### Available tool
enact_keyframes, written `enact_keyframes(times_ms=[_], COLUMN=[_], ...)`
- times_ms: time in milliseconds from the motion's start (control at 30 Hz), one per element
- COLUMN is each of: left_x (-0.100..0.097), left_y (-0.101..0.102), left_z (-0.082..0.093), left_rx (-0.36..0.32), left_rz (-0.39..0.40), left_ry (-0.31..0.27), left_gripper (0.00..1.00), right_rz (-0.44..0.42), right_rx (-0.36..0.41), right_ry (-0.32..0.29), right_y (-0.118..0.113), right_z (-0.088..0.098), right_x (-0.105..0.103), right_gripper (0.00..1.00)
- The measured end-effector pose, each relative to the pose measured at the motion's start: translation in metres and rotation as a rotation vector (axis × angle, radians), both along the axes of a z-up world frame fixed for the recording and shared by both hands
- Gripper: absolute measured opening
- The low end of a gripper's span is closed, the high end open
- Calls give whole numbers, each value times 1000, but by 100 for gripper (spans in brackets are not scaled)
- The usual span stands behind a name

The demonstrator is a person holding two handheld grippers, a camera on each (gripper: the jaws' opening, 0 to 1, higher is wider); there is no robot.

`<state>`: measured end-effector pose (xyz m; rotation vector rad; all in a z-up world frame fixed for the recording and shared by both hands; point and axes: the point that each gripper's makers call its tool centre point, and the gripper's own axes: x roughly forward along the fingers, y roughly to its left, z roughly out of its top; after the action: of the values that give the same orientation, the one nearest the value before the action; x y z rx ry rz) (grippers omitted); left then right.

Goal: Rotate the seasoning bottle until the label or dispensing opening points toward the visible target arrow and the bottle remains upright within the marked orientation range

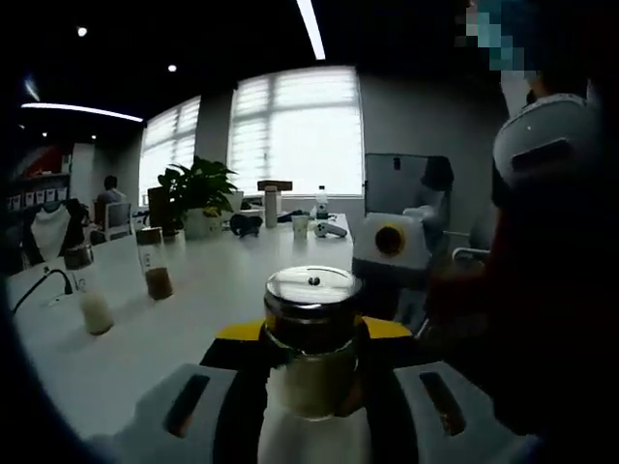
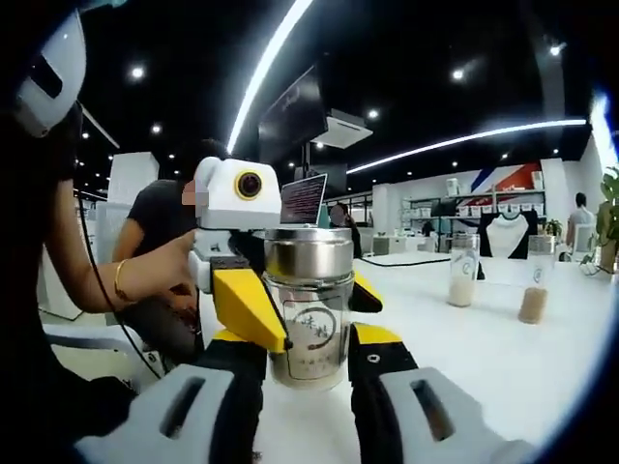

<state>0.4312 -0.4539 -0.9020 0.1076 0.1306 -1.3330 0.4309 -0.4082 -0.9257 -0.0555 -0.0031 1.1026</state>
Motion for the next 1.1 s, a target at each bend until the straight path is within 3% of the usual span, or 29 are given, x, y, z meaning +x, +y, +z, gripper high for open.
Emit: enact_keyframes(times_ms=[300,400,533,733,800,967,1100], left_x=[9,11,17,27,26,31,33], left_y=[-1,-1,2,9,8,15,20], left_z=[3,7,16,23,22,19,15], left_rx=[24,-12,-97,-113,-103,-124,-92], left_rz=[109,151,268,459,475,615,709], left_ry=[-16,8,50,7,-8,-7,-47], left_gripper=[38,40,42,40,40,40,41], right_rz=[-68,-95,-125,-193,-208,-260,-303], right_rx=[-7,-16,-2,-5,0,-5,4], right_ry=[-25,-42,-49,-48,-48,-66,-66], right_y=[-4,-4,-3,-2,-1,-1,-1], right_z=[3,4,8,8,8,8,7], right_x=[8,9,12,17,18,19,21], right_gripper=[31,31,31,31,31,31,31])
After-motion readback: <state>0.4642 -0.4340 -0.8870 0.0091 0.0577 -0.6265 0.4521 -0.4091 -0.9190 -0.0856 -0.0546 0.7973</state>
